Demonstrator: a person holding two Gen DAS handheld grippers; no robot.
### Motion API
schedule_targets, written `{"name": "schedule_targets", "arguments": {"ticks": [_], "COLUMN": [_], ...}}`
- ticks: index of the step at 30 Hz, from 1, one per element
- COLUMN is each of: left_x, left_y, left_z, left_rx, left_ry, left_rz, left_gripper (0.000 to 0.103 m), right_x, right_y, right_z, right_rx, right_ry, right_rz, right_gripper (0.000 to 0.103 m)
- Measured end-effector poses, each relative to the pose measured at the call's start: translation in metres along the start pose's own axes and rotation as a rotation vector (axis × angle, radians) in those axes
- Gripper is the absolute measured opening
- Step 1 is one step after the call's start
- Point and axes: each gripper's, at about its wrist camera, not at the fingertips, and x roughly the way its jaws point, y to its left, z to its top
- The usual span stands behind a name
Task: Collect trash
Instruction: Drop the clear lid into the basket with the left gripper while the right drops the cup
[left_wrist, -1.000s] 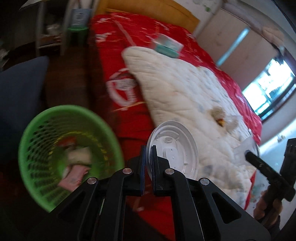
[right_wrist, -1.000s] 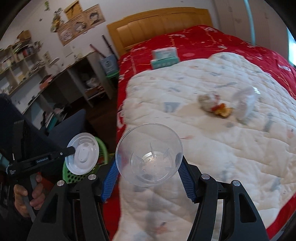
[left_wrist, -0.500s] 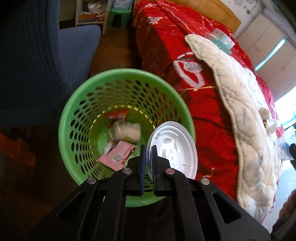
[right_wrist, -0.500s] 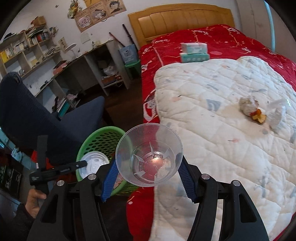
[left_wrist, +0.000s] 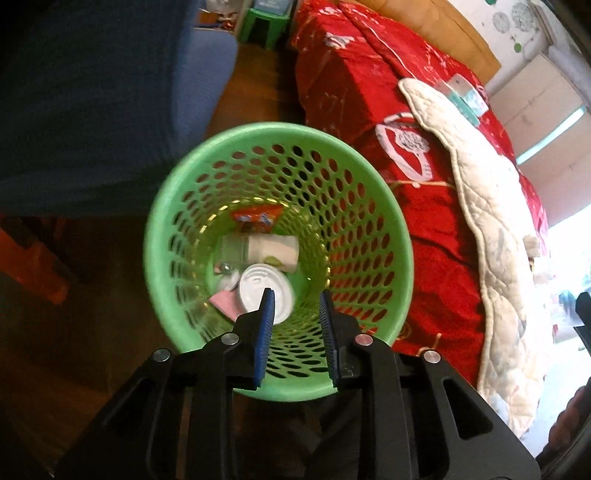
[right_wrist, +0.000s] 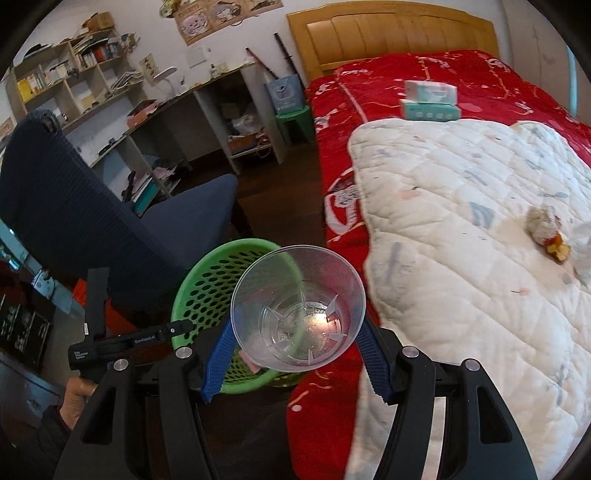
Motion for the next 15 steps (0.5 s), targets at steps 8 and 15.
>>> {"name": "schedule_targets", "arguments": {"ticks": [8, 15], "left_x": [-0.029, -0.046], "left_y": [0.021, 0.035], "left_z": [0.001, 0.001], "left_rx": [-0.034, -0.062], "left_ry": [-0.055, -0.087], "left_rz": [0.021, 0.024], "left_gripper": [0.031, 0.039], "right_x": [0.031, 0.065], "right_y": [0.035, 0.059], "right_z": [0.0, -0.003], "right_rx": [-0.058, -0.074], "right_ry": [0.054, 0.115], "right_rz": [0.044, 0.074], "right_gripper": [0.06, 0.06]}}
